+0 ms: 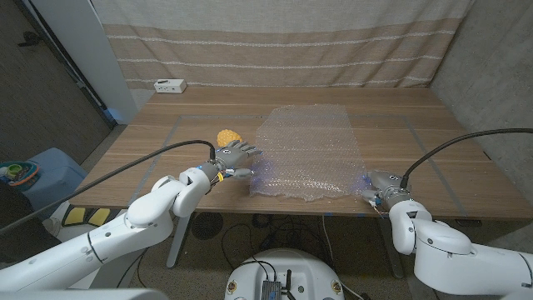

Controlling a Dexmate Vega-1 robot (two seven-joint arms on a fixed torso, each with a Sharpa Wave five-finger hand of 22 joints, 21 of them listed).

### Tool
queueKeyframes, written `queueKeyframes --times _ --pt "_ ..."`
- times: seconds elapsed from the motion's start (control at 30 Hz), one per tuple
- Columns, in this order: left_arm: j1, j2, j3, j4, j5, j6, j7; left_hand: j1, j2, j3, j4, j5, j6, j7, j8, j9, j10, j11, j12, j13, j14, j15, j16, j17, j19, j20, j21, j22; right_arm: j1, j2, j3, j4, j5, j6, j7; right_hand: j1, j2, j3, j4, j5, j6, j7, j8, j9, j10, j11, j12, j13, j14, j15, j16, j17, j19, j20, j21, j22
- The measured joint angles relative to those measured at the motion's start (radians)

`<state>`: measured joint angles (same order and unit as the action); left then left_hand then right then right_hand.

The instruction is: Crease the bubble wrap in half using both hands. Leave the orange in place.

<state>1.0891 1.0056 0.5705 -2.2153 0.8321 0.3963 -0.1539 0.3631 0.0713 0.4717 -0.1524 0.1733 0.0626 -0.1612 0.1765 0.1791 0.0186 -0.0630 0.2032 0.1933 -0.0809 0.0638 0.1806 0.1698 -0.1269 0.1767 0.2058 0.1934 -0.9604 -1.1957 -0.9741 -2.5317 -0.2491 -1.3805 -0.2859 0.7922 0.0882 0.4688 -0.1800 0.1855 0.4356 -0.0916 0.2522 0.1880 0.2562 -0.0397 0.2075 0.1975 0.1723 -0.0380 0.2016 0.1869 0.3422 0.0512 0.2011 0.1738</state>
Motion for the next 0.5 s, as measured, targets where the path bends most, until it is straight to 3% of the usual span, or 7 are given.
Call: queueKeyframes --times 0.13,0.27,0.4,0.5 --pt "0.004 0.0 -0.005 -0.006 0.0 0.002 -0.001 0.0 0.0 0.0 0.0 0.0 -0.006 0.006 0.0 0.0 -0.007 0.004 0.0 0.0 -0.004 0.004 0.0 0.0 -0.009 -0.002 0.0 0.0 0.004 0.007 -0.005 0.016 -0.005 0.005 -0.002 0.041 -0.004 -0.013 0.011 0.007 0.15 0.006 0.036 -0.003 0.054 -0.011 0.008 0.0 0.034 -0.002 0.012 0.002 0.029 -0.01 0.004 0.001" --pt "0.012 0.003 -0.013 -0.015 0.0 0.002 -0.001 0.0 0.0 0.0 0.0 0.0 -0.005 0.006 0.0 0.0 -0.007 0.004 0.0 0.0 -0.006 0.006 0.0 0.0 -0.011 0.0 0.0 0.0 -0.009 0.017 -0.002 0.038 -0.013 0.03 -0.028 0.103 -0.002 -0.034 0.008 0.008 0.306 0.015 0.081 -0.003 0.132 -0.025 0.017 0.0 0.099 -0.001 0.035 0.006 0.07 -0.026 0.012 0.001" --pt "0.017 0.006 -0.018 -0.021 0.0 0.003 -0.001 0.0 0.0 -0.005 0.002 0.0 -0.015 0.007 0.0 0.0 -0.012 0.009 0.0 0.0 -0.013 0.002 0.0 0.0 -0.011 0.0 0.0 0.0 -0.04 0.03 0.012 0.063 -0.022 0.062 -0.066 0.16 0.004 -0.053 0.01 0.011 0.477 0.043 0.137 0.013 0.219 -0.035 0.03 0.0 0.159 -0.003 0.056 0.011 0.105 -0.04 0.018 0.001" --pt "0.02 0.007 -0.018 -0.024 0.003 0.003 -0.001 0.0 0.0 -0.008 0.0 0.0 -0.016 0.005 0.0 0.0 -0.019 0.002 -0.004 0.0 -0.013 0.002 0.0 0.0 -0.013 0.002 0.0 0.0 -0.06 0.039 0.021 0.078 -0.034 0.085 -0.093 0.188 0.008 -0.058 0.01 0.011 0.543 0.06 0.16 0.016 0.264 -0.046 0.03 0.0 0.193 -0.003 0.069 0.016 0.123 -0.051 0.023 0.006"
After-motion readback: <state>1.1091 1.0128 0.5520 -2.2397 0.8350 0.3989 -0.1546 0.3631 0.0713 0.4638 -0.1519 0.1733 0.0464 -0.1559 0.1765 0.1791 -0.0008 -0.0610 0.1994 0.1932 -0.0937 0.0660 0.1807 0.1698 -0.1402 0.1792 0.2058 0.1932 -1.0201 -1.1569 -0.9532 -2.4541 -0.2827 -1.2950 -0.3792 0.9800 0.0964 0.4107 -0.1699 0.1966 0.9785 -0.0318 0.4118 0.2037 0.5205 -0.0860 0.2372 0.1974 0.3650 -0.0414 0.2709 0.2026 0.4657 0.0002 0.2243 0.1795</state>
